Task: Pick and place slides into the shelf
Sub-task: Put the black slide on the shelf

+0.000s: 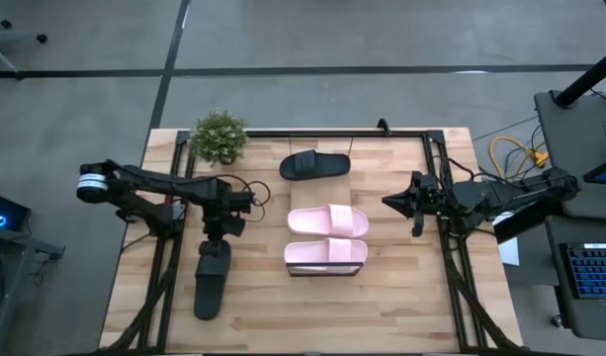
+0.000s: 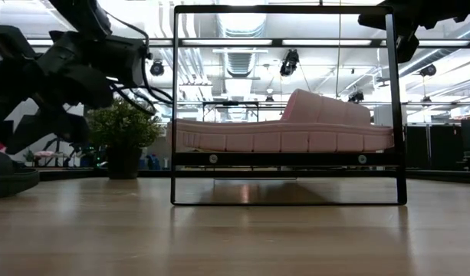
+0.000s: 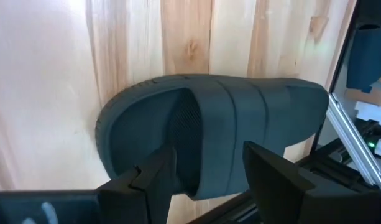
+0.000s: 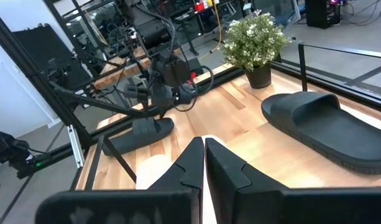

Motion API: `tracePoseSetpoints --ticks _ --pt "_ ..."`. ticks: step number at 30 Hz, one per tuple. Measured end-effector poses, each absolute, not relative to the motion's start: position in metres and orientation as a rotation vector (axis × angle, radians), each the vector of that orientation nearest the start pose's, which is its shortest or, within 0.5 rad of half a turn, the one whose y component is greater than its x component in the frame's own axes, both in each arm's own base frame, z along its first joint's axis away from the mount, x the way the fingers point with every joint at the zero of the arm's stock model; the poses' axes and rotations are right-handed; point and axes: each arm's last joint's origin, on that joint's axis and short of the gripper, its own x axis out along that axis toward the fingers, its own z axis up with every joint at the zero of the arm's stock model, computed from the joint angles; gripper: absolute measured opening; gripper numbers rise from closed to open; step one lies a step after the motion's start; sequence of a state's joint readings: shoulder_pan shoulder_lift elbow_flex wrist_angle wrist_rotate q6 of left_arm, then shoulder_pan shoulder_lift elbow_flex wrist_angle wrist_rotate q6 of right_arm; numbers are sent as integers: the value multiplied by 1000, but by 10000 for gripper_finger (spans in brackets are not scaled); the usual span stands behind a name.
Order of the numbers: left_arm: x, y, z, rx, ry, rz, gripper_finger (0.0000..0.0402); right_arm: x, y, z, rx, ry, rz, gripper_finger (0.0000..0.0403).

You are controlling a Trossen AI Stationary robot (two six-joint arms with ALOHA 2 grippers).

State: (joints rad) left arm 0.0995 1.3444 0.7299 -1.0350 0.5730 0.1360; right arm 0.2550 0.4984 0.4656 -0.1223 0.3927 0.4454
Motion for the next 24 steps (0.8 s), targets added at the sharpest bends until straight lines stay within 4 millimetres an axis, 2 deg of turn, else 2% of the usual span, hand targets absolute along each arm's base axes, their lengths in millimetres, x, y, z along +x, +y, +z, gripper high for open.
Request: tracePoseSetpoints --ticks 8,15,24 --pt "193 -4 161 -546 1593 -546 171 127 22 267 395 115 -164 9" --pt "196 -4 147 -575 1666 -541 171 127 22 267 395 116 -161 9" --pt "199 -5 146 -578 1641 -562 171 127 22 267 396 116 -160 9"
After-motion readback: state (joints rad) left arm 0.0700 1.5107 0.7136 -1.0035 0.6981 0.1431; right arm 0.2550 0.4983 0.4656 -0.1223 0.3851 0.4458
